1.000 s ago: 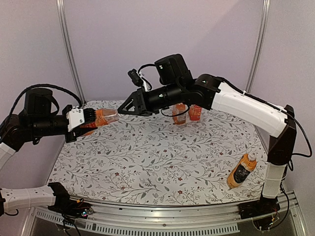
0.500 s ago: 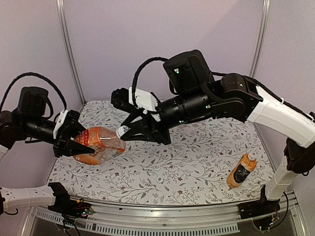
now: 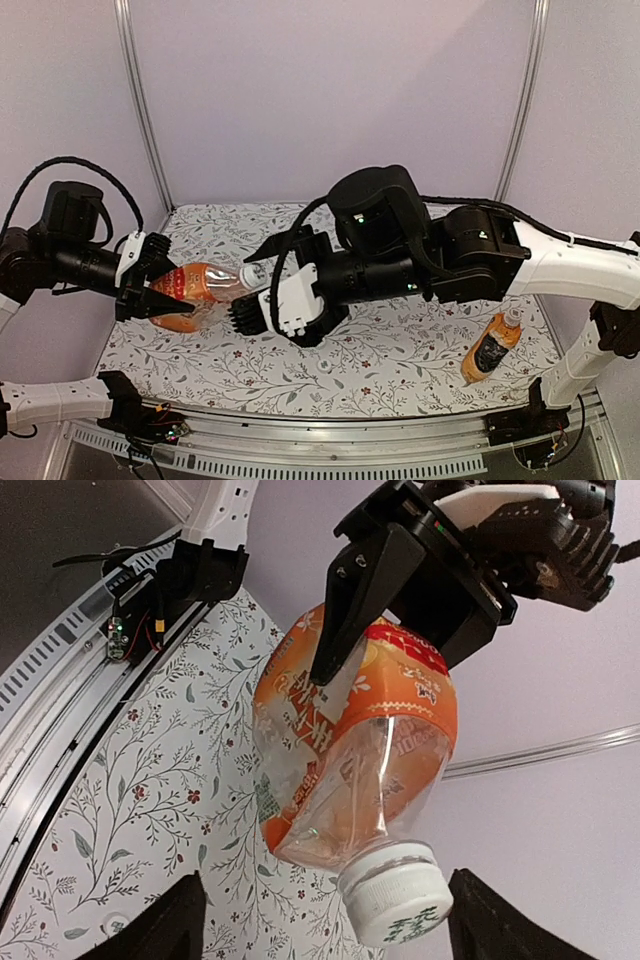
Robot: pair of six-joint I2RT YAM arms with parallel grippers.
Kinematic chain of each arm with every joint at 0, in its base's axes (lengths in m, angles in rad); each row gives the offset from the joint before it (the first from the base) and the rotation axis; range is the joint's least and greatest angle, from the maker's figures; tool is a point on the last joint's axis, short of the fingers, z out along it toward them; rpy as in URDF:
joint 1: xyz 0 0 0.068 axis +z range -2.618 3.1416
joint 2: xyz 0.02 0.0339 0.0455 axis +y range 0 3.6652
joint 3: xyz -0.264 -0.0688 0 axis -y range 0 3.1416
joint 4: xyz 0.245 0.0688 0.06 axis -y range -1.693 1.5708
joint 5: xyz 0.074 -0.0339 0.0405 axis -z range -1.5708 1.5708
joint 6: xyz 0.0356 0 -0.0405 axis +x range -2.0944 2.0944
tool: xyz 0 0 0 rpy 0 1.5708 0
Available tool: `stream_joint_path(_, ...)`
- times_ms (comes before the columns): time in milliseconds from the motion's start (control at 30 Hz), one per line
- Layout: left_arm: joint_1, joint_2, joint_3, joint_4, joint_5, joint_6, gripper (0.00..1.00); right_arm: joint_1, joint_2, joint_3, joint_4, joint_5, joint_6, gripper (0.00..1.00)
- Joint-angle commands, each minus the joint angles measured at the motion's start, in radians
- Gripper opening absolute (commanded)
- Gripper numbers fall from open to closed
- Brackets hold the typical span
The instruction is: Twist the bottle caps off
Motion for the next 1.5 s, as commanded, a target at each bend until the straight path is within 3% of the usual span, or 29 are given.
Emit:
stream_joint_path(0,0.014,-0.034,-0.007,0.087,-0.103,-0.046,0.21,0.012,-0.074,-0.042,0.157,0.112,0.141,0.99)
stream_joint_path(133,0.014,-0.053,-0.052,0.175,-0.26,-0.027,0.21,-0.037,-0.107,-0.054,0.143,0.089,0.424,0.99)
stream_joint_path(267,0.012,-0.065,-0.097,0.308,-0.459,-0.008,0.21,-0.143,-0.059,0.022,0.104,-0.004,1.006,0.98)
stream_joint_path(400,0.008,-0.063,-0.119,0.369,-0.563,0.064,0.21,-0.236,0.044,0.135,0.038,-0.137,1.488,0.87)
stream_joint_path(500,0.001,-0.061,-0.127,0.381,-0.606,0.105,0.19,-0.273,0.109,0.187,0.026,-0.224,1.703,0.8)
stream_joint_path(700,-0.006,-0.066,-0.139,0.384,-0.615,0.141,0.19,-0.294,0.21,0.324,-0.025,-0.31,1.743,0.75)
stream_joint_path(867,-0.008,-0.066,-0.136,0.374,-0.589,0.127,0.19,-0.316,0.262,0.372,-0.038,-0.332,1.748,0.56)
stream_joint_path(1300,-0.012,-0.068,-0.134,0.363,-0.57,0.127,0.19,-0.342,0.363,0.475,-0.036,-0.366,1.75,0.49)
stream_joint_path(1467,-0.012,-0.07,-0.137,0.362,-0.567,0.128,0.19,-0.341,0.367,0.47,-0.031,-0.4,1.746,0.25)
